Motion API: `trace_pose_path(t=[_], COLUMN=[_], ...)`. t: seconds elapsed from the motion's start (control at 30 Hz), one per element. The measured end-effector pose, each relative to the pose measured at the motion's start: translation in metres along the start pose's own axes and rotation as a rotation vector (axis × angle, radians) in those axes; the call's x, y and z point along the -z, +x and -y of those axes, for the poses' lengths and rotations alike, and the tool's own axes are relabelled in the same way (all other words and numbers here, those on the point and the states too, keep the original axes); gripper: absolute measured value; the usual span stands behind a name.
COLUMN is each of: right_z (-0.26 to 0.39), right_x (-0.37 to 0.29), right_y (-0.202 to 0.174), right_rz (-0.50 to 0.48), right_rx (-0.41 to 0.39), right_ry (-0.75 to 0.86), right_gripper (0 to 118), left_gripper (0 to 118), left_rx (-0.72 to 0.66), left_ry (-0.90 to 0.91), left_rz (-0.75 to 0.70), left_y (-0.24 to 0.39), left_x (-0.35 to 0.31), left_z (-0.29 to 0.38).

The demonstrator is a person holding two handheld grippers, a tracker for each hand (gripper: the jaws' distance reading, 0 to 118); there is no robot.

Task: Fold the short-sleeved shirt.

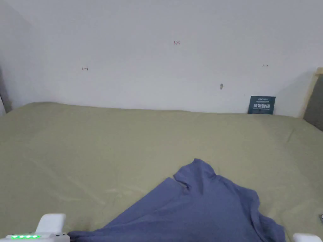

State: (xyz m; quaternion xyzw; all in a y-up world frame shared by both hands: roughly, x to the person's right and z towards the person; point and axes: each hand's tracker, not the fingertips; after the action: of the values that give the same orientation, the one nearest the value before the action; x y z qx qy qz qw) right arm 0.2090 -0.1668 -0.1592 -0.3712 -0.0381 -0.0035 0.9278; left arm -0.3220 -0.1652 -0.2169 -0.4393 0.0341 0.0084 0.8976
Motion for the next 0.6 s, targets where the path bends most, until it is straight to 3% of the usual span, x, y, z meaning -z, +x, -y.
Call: trace_pose_path(t=[0.2, 0.23, 0.27, 0.3, 0.33, 0.37, 0.4, 0.53, 0.57, 0.6], right_z=[-0.001, -0.001, 0.000, 0.000, 0.005, 0.007, 0.005, -0.003, -0.003, -0.002], right_x=[0.002, 0.001, 0.000, 0.001, -0.003, -0.008, -0.009, -0.026, -0.026, -0.029], right_y=[-0.001, 0.000, 0.001, 0.003, 0.006, 0.001, 0.000, -0.003, -0.003, -0.005], right_rz=[-0.007, -0.012, -0.009, -0.012, -0.010, -0.028, -0.004, -0.001, -0.002, -0.004], right_rx=[0.022, 0.028, 0.038, 0.050, 0.055, 0.066, 0.051, 0.045, 0.038, 0.021], right_ry=[0.009, 0.005, 0.005, -0.011, -0.006, 0.036, 0.032, 0.052, 0.059, 0.063], right_gripper=[7, 13, 45, 87, 118, 111, 108, 108, 98, 76], left_gripper=[5, 5, 11, 28, 63, 103, 109, 107, 99, 79], left_rx=[-0.053, -0.066, -0.066, -0.066, -0.066, -0.066, -0.072, -0.106, -0.146, -0.184], left_ry=[0.006, 0.023, 0.041, 0.043, 0.039, 0.032, 0.052, 0.068, 0.079, 0.075], left_rz=[0.037, 0.064, 0.084, 0.078, 0.081, 0.071, 0.054, 0.005, -0.004, 0.003], left_y=[-0.007, -0.006, -0.009, -0.011, -0.014, -0.015, -0.018, -0.038, -0.043, -0.049], left_x=[0.006, 0.003, 0.002, 0.001, 0.001, -0.003, -0.007, -0.020, -0.024, -0.027], left_z=[0.011, 0.013, 0.014, 0.016, 0.015, 0.018, 0.020, 0.027, 0.030, 0.032])
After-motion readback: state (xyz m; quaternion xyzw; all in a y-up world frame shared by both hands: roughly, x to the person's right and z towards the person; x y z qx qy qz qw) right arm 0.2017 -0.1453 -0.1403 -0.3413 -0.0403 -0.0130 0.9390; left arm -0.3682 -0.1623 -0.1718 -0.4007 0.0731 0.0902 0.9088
